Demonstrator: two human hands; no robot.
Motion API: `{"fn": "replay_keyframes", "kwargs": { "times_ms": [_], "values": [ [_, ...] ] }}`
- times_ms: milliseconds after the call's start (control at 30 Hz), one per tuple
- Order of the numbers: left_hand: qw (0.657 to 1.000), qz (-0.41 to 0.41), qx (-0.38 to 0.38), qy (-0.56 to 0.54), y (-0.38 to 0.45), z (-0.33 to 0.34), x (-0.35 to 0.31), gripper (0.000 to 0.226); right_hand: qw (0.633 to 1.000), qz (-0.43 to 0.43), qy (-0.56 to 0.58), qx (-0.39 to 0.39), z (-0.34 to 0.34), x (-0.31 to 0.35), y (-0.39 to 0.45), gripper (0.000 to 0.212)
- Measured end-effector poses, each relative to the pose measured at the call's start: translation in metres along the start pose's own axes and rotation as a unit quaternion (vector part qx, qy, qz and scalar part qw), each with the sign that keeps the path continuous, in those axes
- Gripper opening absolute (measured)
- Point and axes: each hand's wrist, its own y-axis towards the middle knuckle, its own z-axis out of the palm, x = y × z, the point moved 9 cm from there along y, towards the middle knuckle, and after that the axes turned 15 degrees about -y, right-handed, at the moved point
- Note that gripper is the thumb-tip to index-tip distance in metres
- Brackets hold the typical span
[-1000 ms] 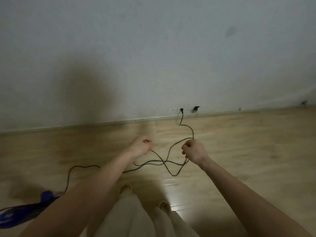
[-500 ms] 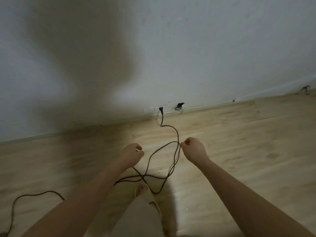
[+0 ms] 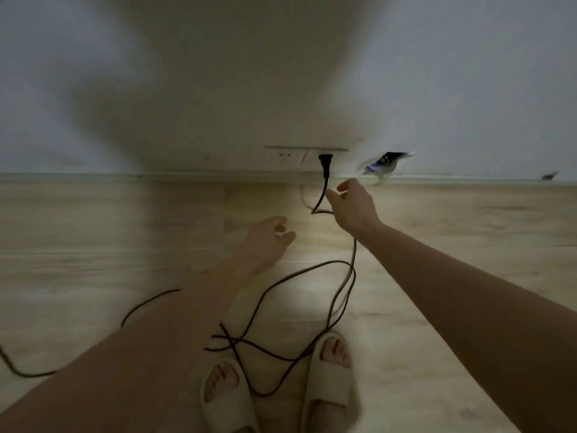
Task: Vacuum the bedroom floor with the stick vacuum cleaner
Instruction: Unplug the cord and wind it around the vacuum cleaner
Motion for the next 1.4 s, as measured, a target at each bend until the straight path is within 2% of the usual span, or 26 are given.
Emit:
{"fn": "replay_keyframes", "kwargs": {
  "times_ms": [167,233,333,467,567,667,800,933,1133,1267,1400],
  "values": [
    [0.992,-0.014,-0.040,-0.117,0.083,0.042,0.028,0.052,0.999,-0.020,0.033,-0.038,0.031,-0.008,0.071,0.031],
    [0.991,-0.005,-0.042,-0.129,0.104,0.055,0.030,0.051,0.996,-0.014,0.059,-0.058,0.034,-0.012,0.089,0.030],
    [0.994,0.020,-0.026,-0.104,0.121,0.068,0.022,0.042,0.989,-0.042,0.136,-0.046,0.041,-0.011,0.109,0.020],
    [0.995,0.067,0.018,-0.069,0.118,0.077,0.021,0.023,0.984,-0.070,0.151,-0.065,0.042,-0.015,0.114,0.028],
    [0.986,0.093,0.020,-0.141,0.109,0.076,0.031,0.025,0.985,-0.061,0.140,-0.082,0.041,-0.016,0.114,0.034],
    [0.978,0.077,0.022,-0.190,0.098,0.076,0.047,0.027,0.984,-0.060,0.140,-0.089,0.043,-0.015,0.104,0.036],
    [0.988,0.027,0.031,-0.148,0.079,0.075,0.094,0.026,0.991,-0.060,0.122,0.011,0.092,-0.033,0.065,0.025],
    [0.991,-0.017,-0.013,-0.131,0.080,0.068,0.136,0.021,0.987,0.017,0.155,0.041,0.131,-0.059,0.069,0.017],
    [0.991,-0.058,-0.079,-0.089,0.087,0.055,0.167,0.016,0.962,0.120,0.182,0.164,0.191,-0.075,0.072,0.017],
    [0.994,-0.079,-0.060,-0.033,0.071,0.042,0.174,0.028,0.970,0.104,0.120,0.182,0.194,-0.067,0.060,0.017],
    [0.994,-0.103,-0.035,0.005,0.025,0.009,0.171,0.030,0.983,0.034,-0.001,0.181,0.173,-0.039,0.030,0.022]
  ]
}}
